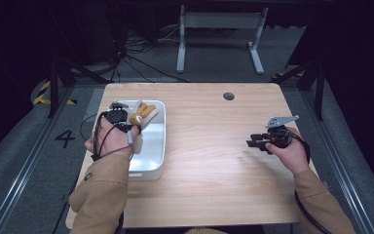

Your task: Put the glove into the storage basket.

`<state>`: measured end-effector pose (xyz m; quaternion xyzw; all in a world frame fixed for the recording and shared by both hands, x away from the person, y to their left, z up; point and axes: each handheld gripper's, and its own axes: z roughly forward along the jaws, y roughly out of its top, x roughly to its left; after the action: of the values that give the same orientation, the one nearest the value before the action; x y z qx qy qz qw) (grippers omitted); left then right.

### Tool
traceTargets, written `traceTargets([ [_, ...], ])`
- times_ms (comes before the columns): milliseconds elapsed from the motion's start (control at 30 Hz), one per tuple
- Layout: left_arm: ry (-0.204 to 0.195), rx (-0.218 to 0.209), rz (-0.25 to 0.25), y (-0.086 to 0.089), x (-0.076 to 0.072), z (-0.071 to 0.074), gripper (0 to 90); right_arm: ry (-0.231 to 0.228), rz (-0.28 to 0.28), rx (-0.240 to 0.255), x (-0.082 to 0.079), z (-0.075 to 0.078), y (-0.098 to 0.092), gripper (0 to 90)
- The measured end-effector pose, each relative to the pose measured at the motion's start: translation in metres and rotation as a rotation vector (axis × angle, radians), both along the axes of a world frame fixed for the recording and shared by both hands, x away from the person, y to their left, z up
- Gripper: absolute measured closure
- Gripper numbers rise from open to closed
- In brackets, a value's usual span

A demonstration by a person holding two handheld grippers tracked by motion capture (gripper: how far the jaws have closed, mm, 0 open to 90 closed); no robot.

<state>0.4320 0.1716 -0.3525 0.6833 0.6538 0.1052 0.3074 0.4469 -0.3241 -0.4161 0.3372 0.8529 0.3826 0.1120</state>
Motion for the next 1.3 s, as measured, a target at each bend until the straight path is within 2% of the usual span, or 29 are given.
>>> traceTargets([
  [233, 0.049, 0.006, 0.021, 0.002, 0.006, -0.016, 64.9, 0.007, 0.002, -0.005, 0.001, -0.002, 0.001, 61.3],
  [267, 0.061, -0.001, 0.033, 0.002, 0.009, -0.022, 64.8, 0.009, 0.003, -0.007, 0.001, -0.002, 0.001, 61.2],
  [433, 0.098, -0.011, 0.045, 0.004, 0.012, -0.035, 64.7, 0.009, 0.001, -0.007, 0.001, -0.003, 0.001, 61.2],
  [533, 0.123, 0.011, 0.056, 0.004, 0.014, -0.042, 64.5, 0.009, 0.002, -0.006, 0.001, -0.003, 0.001, 61.1],
  [600, 0.132, 0.011, 0.053, 0.004, 0.015, -0.046, 64.5, 0.010, 0.003, -0.007, 0.001, -0.003, 0.001, 60.9],
  [700, 0.141, 0.004, 0.055, 0.003, 0.017, -0.049, 64.3, 0.009, 0.000, -0.007, 0.001, -0.003, 0.001, 60.9],
  [833, 0.168, 0.031, 0.048, -0.001, 0.021, -0.054, 63.9, 0.010, -0.002, -0.007, 0.002, -0.004, 0.001, 60.9],
  [1100, 0.211, 0.020, 0.036, -0.006, 0.028, -0.064, 63.6, 0.019, -0.003, -0.009, 0.002, -0.006, 0.001, 60.7],
  [1300, 0.258, 0.020, 0.034, -0.008, 0.032, -0.071, 63.1, 0.021, -0.004, -0.007, 0.002, -0.007, 0.001, 60.3],
])
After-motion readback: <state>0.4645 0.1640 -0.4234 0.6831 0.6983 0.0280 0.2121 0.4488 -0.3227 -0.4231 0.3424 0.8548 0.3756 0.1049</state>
